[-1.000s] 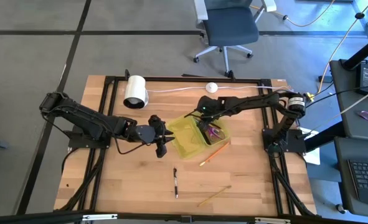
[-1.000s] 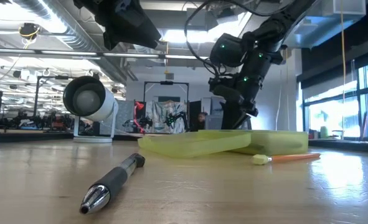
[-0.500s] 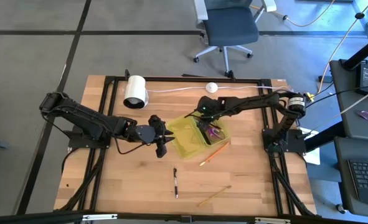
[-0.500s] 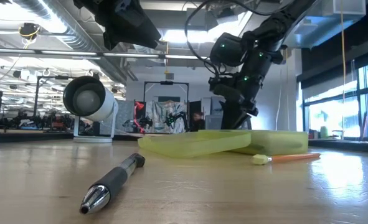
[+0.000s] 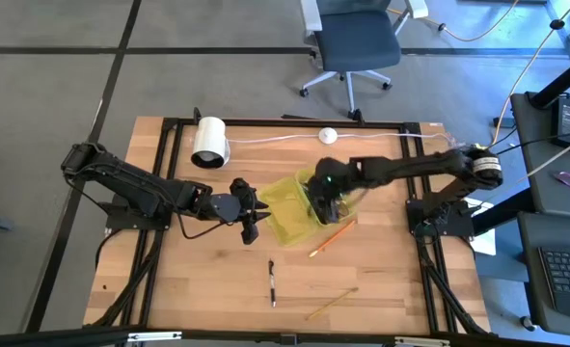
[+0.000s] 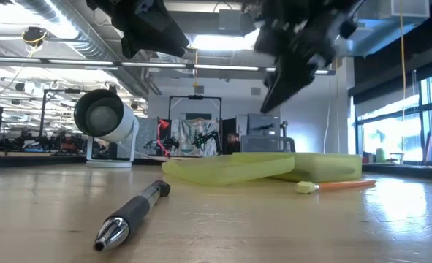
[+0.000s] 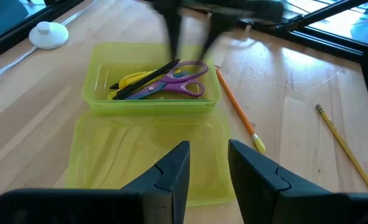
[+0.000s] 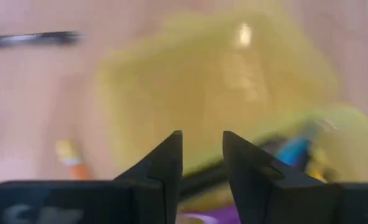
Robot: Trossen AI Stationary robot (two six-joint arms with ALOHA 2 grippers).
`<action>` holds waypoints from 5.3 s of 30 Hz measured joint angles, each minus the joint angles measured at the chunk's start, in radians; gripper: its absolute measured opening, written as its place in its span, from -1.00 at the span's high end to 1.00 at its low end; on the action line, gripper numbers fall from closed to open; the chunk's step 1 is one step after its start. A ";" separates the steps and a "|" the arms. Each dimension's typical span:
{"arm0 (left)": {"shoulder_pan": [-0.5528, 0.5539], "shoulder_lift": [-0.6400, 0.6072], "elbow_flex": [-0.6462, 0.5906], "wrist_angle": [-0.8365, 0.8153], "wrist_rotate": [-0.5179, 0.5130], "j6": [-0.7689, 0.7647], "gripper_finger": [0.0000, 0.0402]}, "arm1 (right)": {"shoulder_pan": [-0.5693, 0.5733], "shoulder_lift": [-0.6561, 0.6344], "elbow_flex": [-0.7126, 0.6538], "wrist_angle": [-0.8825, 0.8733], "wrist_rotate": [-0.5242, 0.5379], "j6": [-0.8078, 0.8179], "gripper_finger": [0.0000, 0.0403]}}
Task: Pick & place school supplies into a supply box
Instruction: Put the orange pencil into the yellow supply box, then put the transparent pen into the yellow supply box
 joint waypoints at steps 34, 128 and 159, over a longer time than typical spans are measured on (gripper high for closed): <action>0.000 0.000 0.000 0.000 0.000 -0.002 0.49 | 0.402 0.259 0.000 0.088 0.104 -0.199 0.41; 0.000 0.000 0.000 -0.007 -0.008 0.000 0.49 | -0.222 0.233 0.000 0.218 0.114 0.484 0.70; 0.000 0.000 0.000 -0.006 -0.007 0.000 0.49 | -0.029 0.025 0.000 0.195 -0.097 0.187 0.40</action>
